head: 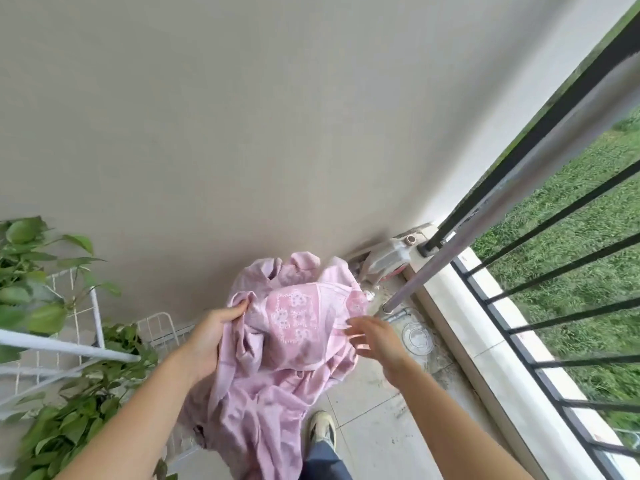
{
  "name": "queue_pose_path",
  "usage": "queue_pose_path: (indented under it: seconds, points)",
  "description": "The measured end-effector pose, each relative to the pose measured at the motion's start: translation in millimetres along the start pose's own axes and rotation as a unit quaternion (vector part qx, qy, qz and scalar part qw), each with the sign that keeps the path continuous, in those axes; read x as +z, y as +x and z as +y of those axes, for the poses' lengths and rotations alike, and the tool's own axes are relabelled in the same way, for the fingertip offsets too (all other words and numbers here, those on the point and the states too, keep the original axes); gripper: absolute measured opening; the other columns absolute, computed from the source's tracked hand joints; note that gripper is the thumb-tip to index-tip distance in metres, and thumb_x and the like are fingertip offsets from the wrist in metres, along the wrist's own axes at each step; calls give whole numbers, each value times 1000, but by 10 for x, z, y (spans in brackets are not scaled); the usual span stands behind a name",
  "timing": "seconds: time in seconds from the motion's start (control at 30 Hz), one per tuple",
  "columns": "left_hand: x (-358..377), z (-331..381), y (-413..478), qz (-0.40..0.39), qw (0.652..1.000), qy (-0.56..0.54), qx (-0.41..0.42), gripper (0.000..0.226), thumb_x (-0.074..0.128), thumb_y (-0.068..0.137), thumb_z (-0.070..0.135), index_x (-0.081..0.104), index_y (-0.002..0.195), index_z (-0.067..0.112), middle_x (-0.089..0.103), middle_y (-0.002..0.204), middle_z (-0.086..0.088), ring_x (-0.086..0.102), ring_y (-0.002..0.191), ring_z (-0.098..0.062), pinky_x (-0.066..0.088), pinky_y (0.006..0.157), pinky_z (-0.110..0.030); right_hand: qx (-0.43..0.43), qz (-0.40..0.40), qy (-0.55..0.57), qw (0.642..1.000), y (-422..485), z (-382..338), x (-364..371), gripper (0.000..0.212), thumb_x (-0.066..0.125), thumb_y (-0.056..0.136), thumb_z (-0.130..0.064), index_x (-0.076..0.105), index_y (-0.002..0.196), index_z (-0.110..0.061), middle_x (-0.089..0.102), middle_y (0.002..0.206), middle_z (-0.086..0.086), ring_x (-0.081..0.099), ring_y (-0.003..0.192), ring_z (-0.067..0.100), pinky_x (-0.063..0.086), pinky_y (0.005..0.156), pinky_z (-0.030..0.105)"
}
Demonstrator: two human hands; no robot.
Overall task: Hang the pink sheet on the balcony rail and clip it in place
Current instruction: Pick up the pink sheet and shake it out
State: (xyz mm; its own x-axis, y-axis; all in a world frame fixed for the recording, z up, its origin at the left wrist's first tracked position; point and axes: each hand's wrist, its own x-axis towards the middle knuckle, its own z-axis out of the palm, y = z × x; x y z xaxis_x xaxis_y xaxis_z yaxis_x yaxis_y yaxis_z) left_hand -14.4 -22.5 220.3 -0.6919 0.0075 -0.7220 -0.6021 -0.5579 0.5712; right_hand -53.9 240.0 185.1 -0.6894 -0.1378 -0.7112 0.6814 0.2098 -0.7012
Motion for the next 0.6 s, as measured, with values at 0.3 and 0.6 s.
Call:
queue_pose_path:
  seconds: [0.3, 0.6]
  points:
    - [315, -61, -132, -113, 969, 191, -110, 25, 51, 88, 6, 71, 103, 6, 71, 104, -12, 69, 85, -20, 55, 76, -23, 101, 60, 76, 990, 447, -312, 429, 11, 61, 74, 2, 56, 82, -3, 54, 69, 12, 55, 57, 21, 47, 49, 24]
    - [187, -376, 636, -57, 924, 378, 16, 14, 67, 73, 29, 73, 85, 25, 73, 90, 12, 64, 96, -7, 45, 95, -22, -89, -76, 77, 990, 11, -853, -417, 13, 46, 40, -6, 57, 45, -11, 50, 53, 6, 44, 52, 19, 31, 52, 26]
